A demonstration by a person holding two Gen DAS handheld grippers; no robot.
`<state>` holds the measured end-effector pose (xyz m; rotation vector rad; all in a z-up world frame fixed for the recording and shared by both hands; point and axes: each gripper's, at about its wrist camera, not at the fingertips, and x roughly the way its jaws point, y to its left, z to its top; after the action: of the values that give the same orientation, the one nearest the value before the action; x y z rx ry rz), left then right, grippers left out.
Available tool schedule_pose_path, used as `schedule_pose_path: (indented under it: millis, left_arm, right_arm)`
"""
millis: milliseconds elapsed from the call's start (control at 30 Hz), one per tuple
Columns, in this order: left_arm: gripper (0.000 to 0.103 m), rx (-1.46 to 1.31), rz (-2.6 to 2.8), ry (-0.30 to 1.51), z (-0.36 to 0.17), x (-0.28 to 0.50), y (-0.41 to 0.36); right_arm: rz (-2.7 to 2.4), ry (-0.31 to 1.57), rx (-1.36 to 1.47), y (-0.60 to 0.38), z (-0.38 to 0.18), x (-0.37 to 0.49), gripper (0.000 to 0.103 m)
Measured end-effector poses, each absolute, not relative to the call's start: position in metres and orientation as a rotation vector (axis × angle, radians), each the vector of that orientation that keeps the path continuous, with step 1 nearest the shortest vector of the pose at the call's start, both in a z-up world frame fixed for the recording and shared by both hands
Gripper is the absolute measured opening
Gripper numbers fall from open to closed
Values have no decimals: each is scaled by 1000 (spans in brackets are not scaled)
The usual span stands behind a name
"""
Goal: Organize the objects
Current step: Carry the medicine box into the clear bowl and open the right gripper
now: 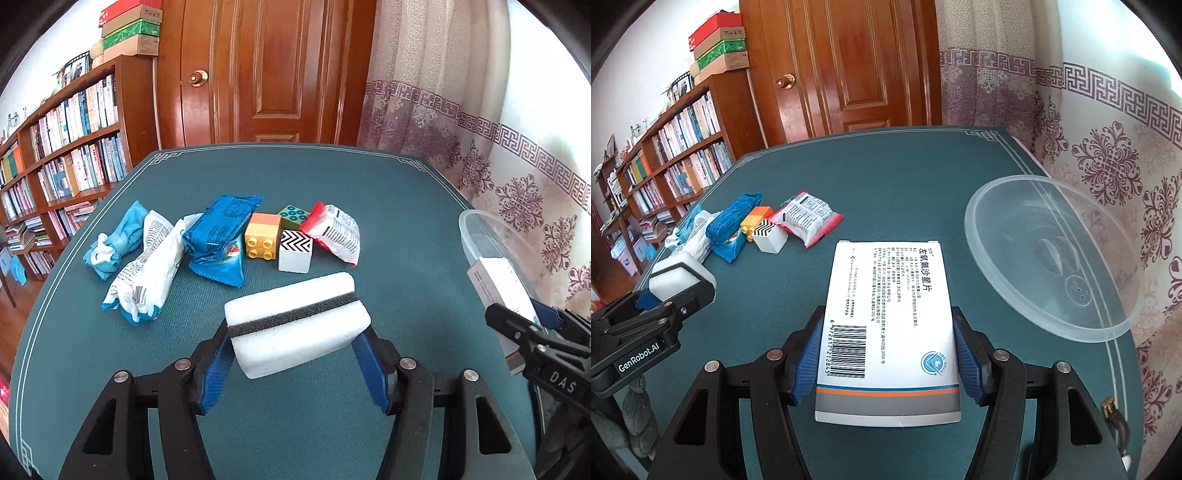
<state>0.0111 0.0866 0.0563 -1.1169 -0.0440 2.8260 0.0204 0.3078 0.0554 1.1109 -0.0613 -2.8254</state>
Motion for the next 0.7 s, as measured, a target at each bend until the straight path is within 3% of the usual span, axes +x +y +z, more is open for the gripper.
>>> schedule_pose_path:
  millis: [700]
  left_arm:
    - [66, -1057, 2630, 129, 77, -23, 185]
  right_arm:
    - [-3175, -262, 1144, 472, 63, -29, 65]
